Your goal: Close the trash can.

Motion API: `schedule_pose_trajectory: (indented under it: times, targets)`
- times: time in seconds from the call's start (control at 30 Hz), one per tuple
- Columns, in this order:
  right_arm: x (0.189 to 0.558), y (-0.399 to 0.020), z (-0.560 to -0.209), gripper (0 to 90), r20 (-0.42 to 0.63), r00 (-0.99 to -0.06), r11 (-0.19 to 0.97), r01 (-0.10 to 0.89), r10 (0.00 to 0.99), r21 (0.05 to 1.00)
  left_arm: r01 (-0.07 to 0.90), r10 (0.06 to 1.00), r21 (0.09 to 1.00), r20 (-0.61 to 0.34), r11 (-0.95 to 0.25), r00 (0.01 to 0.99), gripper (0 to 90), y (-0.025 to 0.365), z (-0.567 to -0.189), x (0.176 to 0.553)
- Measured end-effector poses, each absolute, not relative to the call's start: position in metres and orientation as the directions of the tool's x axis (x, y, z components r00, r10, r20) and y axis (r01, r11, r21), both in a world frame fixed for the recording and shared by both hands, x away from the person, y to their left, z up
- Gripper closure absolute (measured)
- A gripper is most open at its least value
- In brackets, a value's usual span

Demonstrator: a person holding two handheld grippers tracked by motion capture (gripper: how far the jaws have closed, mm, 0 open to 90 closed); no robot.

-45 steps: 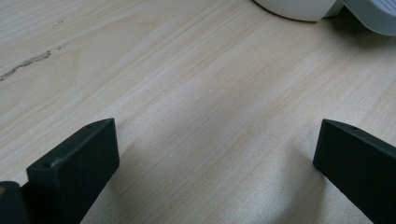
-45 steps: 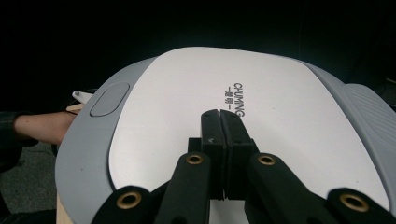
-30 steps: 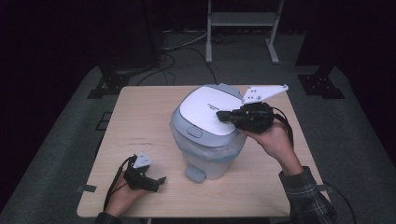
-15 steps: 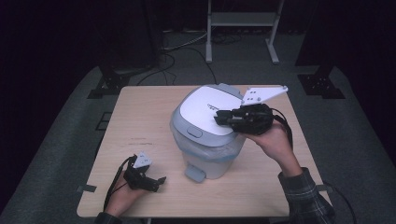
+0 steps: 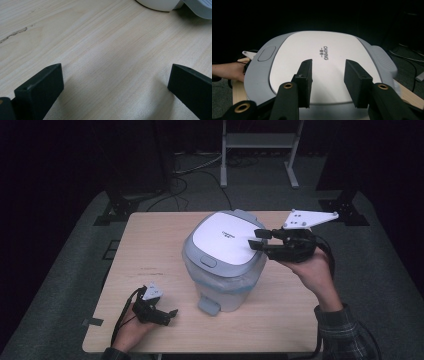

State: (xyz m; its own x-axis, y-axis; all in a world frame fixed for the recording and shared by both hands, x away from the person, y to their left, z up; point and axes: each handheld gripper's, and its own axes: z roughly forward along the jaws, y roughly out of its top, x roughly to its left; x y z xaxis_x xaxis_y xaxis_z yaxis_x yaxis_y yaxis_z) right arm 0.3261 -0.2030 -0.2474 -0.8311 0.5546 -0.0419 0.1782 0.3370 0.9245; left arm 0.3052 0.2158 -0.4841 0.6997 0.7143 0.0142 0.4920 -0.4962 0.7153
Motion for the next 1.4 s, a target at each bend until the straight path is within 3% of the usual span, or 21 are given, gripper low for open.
schedule_pose_trajectory:
  times: [0.5, 1.4]
  targets:
    - [0.315, -0.248, -0.269, 45.7, -0.016, -0.768, 0.298, 0.228, 0.640, 0.927, 0.493, 0.715, 0.715, 0.014, -0.496, 0.699, 0.0, 0.216, -0.484, 0.305]
    - [0.310, -0.278, -0.374, 19.9, 0.041, -0.686, 0.348, 0.419, 0.726, 0.839, 0.493, 0.713, 0.712, 0.014, -0.500, 0.701, 0.0, 0.216, -0.484, 0.305]
